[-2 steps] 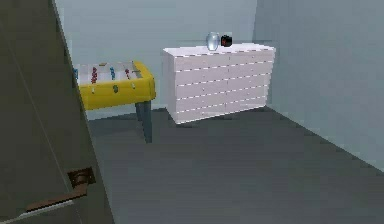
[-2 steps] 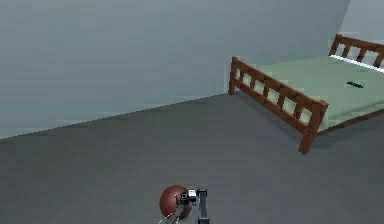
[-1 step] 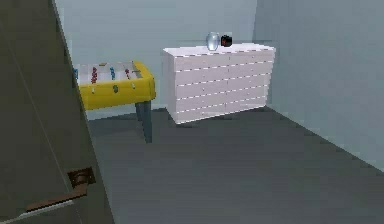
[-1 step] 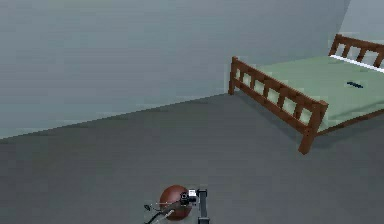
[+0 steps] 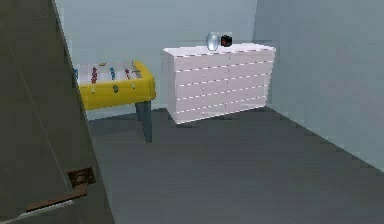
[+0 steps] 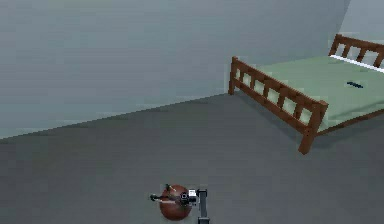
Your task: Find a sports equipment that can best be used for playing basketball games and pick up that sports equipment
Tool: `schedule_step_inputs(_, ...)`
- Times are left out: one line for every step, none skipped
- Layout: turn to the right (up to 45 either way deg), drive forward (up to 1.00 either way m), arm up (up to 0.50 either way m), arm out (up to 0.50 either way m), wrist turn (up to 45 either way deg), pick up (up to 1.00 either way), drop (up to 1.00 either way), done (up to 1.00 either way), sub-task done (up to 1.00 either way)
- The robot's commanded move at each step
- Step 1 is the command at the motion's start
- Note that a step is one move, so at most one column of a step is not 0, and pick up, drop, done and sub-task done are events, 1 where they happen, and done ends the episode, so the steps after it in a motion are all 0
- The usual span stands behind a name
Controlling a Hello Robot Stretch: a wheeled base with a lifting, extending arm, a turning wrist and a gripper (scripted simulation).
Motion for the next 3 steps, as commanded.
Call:
schedule_step_inputs(0.0,0.0,0.0,0.0,21.0,0.0,0.0,0.0,0.0)
schedule_step_inputs(0.0,0.0,-0.3,0.0,0.0,0.0,0.0,0.0,0.0)
schedule_step_inputs(0.0,0.0,0.0,0.0,0.0,1.0,0.0,0.0,0.0)
